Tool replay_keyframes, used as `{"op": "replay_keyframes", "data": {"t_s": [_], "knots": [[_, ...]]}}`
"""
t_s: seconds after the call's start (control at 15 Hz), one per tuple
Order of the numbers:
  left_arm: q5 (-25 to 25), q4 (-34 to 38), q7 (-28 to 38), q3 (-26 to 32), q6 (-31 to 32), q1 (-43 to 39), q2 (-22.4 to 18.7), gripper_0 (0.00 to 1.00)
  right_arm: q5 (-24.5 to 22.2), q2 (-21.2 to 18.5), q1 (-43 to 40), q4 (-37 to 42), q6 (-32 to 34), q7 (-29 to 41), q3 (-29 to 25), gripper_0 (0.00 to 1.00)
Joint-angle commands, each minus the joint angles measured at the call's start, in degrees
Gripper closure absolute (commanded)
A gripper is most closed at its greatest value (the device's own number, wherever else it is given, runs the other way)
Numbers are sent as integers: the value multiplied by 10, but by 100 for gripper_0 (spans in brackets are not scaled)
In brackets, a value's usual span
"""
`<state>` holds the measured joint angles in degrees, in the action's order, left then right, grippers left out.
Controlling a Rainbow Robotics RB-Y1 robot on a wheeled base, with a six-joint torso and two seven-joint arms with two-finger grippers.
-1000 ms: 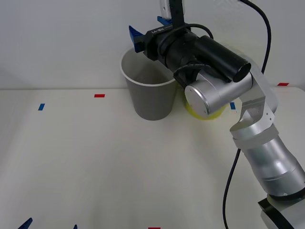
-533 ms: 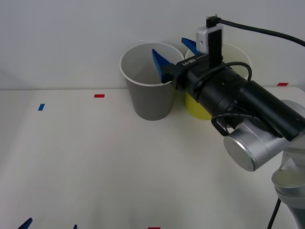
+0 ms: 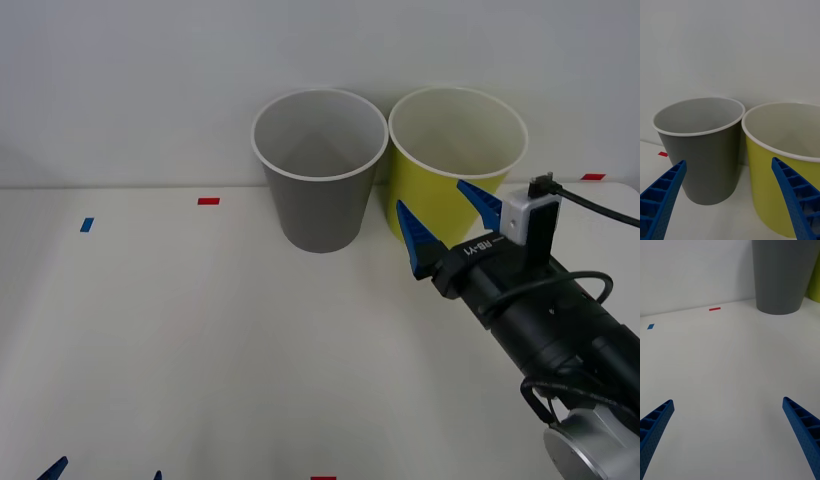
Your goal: Put cans in the gray bin and PET bottles in the light green bin.
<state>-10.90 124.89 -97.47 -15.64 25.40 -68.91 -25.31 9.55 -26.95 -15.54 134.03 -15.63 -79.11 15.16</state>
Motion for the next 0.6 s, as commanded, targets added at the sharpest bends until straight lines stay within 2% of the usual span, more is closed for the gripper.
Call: {"op": "replay_keyframes", "data": {"t_s": [0.07,0.33,0.6], "knots": [[0,0,0,0,0,0,0,0,-23,2,-75,0,40,2,-16,24],[0,0,0,0,0,0,0,0,-29,35,-127,0,61,-4,-27,24],[0,0,0,0,0,0,0,0,-49,37,-143,0,61,-8,-25,24]]}}
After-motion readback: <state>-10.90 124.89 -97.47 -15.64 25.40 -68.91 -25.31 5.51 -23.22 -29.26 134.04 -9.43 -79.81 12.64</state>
